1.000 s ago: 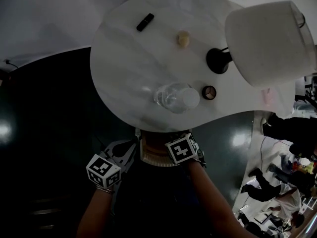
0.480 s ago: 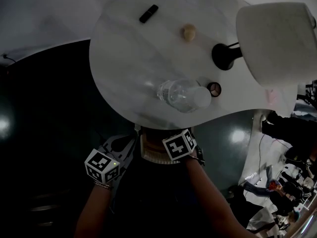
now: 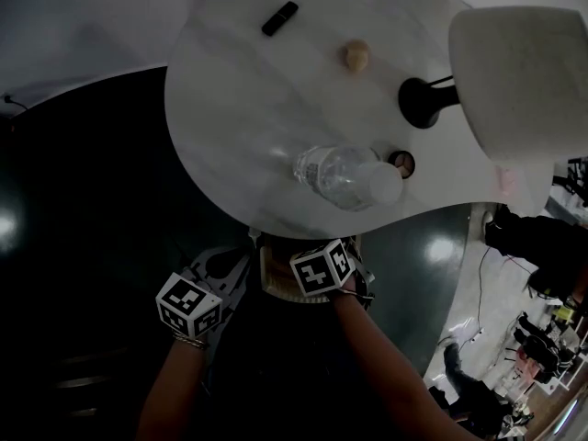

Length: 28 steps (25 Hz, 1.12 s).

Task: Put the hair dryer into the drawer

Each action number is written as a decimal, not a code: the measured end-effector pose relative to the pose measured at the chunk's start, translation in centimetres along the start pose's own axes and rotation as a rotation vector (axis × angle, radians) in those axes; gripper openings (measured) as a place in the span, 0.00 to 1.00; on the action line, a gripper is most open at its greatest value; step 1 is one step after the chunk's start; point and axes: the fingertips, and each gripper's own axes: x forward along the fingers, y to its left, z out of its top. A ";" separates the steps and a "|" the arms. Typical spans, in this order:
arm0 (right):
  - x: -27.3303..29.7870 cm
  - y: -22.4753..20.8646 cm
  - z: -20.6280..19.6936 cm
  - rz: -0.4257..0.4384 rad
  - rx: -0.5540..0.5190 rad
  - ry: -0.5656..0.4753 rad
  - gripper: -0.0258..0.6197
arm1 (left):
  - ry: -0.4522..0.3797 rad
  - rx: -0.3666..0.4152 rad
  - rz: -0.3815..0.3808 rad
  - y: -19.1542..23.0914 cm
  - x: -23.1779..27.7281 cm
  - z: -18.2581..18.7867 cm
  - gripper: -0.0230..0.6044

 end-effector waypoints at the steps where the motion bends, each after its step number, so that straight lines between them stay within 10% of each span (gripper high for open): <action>1: 0.1 0.0 0.1 -0.003 0.001 -0.002 0.33 | 0.000 -0.001 0.000 0.1 -0.1 0.0 0.05; 28: 2.5 -0.7 -1.0 -0.114 -0.111 0.023 0.33 | 0.021 0.046 -0.007 0.0 -0.1 -0.2 0.05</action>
